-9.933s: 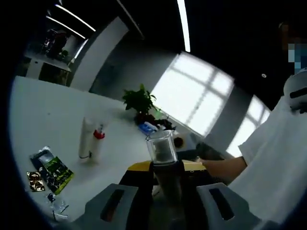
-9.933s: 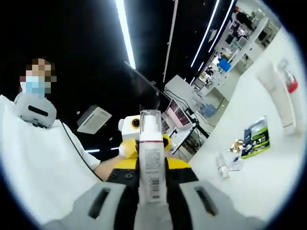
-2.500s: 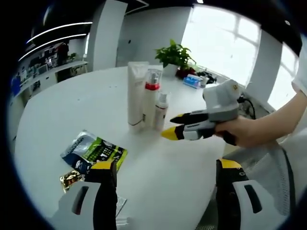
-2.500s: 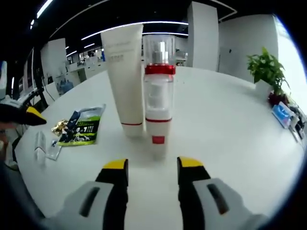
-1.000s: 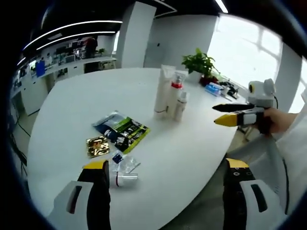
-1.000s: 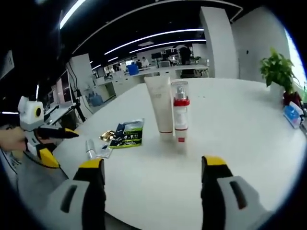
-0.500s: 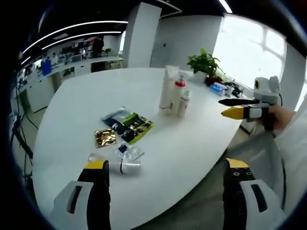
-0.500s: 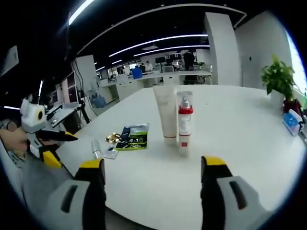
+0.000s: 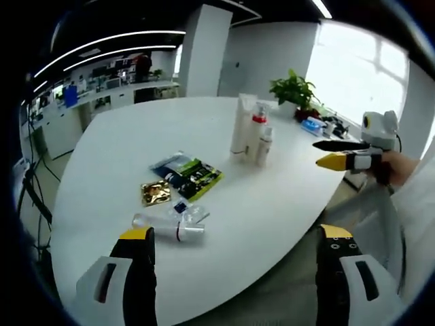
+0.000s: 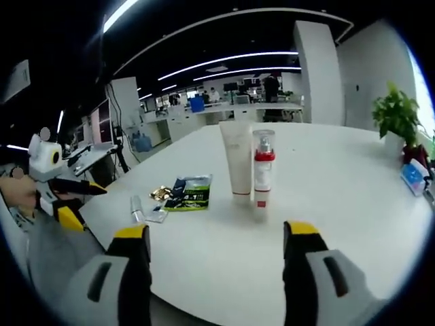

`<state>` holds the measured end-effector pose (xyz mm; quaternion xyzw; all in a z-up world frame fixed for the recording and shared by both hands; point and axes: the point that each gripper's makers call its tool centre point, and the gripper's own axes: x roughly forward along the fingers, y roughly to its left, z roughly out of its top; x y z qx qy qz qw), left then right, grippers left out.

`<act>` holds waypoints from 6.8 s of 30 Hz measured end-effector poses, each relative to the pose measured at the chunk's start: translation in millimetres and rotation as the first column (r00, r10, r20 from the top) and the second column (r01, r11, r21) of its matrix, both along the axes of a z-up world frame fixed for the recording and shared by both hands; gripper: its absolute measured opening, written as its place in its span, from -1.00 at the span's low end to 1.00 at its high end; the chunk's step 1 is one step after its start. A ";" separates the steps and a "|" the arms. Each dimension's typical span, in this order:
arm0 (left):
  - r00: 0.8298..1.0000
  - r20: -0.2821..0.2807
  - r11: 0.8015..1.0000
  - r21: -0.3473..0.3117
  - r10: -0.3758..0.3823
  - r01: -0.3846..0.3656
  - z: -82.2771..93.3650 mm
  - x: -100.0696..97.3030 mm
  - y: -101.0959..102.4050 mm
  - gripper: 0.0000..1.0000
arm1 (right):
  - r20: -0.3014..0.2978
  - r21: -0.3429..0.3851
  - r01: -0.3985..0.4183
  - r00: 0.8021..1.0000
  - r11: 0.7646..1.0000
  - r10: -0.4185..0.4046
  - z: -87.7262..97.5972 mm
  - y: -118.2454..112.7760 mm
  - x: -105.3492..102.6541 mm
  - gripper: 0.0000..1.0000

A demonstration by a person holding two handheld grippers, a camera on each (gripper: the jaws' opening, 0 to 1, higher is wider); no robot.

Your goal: Arrange the skincare products in the storage area until every visible bottle or jar stands upright without overlapping.

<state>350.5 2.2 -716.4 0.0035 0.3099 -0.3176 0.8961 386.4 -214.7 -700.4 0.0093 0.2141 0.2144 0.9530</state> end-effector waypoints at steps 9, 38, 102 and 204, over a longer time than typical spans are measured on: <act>0.999 -0.006 0.996 0.077 -0.049 0.049 -7.7 7.4 11.6 0.94 | 0.007 0.007 0.009 1.000 1.000 -0.009 0.1 -2.0 1.1 0.59; 0.839 -0.195 0.714 0.450 -0.508 0.537 -76.2 62.3 31.8 0.55 | -0.002 0.025 0.071 0.997 0.997 -0.071 -1.7 -13.6 5.7 0.56; 0.779 -0.381 0.737 0.288 -0.498 0.611 -91.7 70.4 18.6 -0.66 | -0.024 0.018 0.117 0.993 0.993 -0.117 -6.5 -21.6 7.3 0.52; 0.817 0.095 0.714 -0.437 -0.568 0.547 104.4 6.3 -128.7 -0.59 | 0.025 0.675 -0.214 0.963 0.706 0.269 113.1 96.3 -3.5 -0.63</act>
